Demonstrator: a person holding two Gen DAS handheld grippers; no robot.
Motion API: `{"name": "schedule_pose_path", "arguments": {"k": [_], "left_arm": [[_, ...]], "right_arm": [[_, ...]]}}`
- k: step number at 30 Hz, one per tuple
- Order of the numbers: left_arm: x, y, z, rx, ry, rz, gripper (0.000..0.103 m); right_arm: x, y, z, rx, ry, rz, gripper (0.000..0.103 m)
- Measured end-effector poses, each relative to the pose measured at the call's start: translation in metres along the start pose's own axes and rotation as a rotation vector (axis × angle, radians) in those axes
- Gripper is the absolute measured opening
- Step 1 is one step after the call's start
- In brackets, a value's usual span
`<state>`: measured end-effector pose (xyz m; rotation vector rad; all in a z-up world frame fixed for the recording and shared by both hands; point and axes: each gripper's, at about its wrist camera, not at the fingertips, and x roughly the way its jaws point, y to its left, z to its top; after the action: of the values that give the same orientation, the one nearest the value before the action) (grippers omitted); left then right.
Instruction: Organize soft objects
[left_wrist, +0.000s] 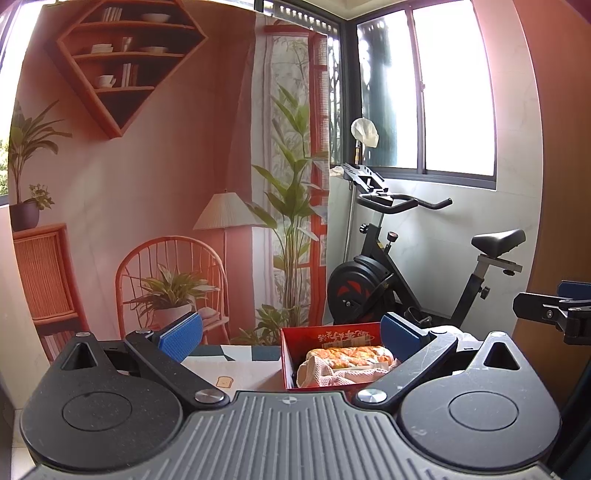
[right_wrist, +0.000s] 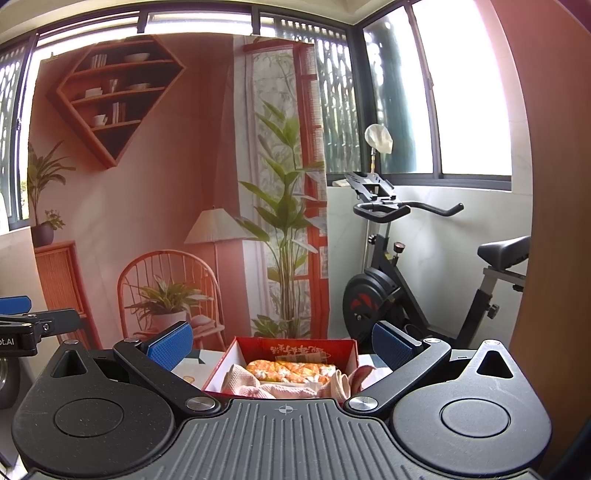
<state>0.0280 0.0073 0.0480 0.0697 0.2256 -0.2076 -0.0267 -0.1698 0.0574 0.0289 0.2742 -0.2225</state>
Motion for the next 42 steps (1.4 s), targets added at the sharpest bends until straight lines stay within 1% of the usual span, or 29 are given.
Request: {"name": "schedule_pose_path", "arguments": {"k": [42], "left_arm": [[-0.0018, -0.0013, 0.0007, -0.007, 0.002, -0.001, 0.103]], "right_arm": [[0.0024, -0.0002, 0.0004, -0.006, 0.005, 0.003, 0.103]]}}
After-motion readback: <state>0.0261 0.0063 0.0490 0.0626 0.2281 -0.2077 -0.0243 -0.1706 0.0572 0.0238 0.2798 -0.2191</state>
